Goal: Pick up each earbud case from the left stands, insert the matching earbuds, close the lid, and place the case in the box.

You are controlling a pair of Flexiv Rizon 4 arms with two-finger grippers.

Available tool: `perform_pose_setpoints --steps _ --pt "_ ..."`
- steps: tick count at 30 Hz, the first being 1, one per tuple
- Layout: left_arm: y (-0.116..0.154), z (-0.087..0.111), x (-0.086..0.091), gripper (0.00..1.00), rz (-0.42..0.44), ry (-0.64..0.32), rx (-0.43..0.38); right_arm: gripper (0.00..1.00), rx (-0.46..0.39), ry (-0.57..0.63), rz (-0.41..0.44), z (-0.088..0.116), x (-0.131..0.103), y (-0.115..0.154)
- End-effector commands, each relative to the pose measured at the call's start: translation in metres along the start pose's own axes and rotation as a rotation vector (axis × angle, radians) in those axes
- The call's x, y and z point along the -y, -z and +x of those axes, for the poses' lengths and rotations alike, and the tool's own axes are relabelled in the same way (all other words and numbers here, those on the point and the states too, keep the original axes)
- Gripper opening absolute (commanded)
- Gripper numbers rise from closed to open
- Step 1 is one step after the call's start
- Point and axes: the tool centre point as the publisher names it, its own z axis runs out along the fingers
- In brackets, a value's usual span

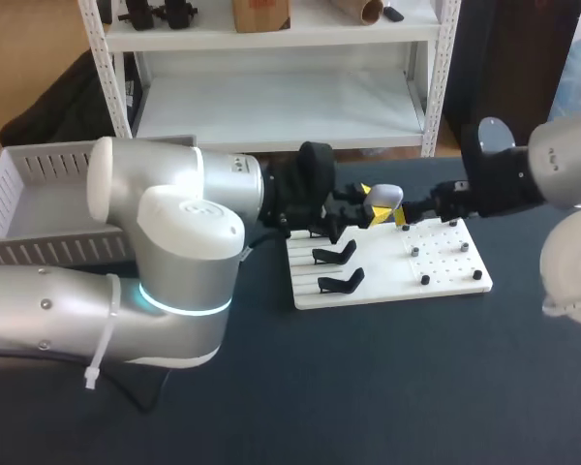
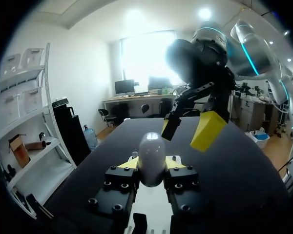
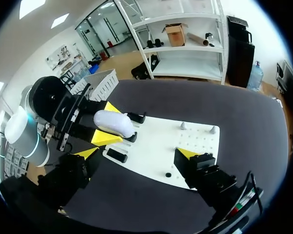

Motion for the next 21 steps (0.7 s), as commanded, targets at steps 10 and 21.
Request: perform_pose_setpoints --steps 10,21 --pt "0.001 -0.002 0.009 0.00 0.021 -0.011 0.013 1.00 -0.008 0.006 0.001 -0.013 0.004 -0.007" --pt "0.006 0.002 0.016 0.00 0.037 -0.010 0.032 1.00 0.006 0.033 0.019 -0.026 0.004 0.000"
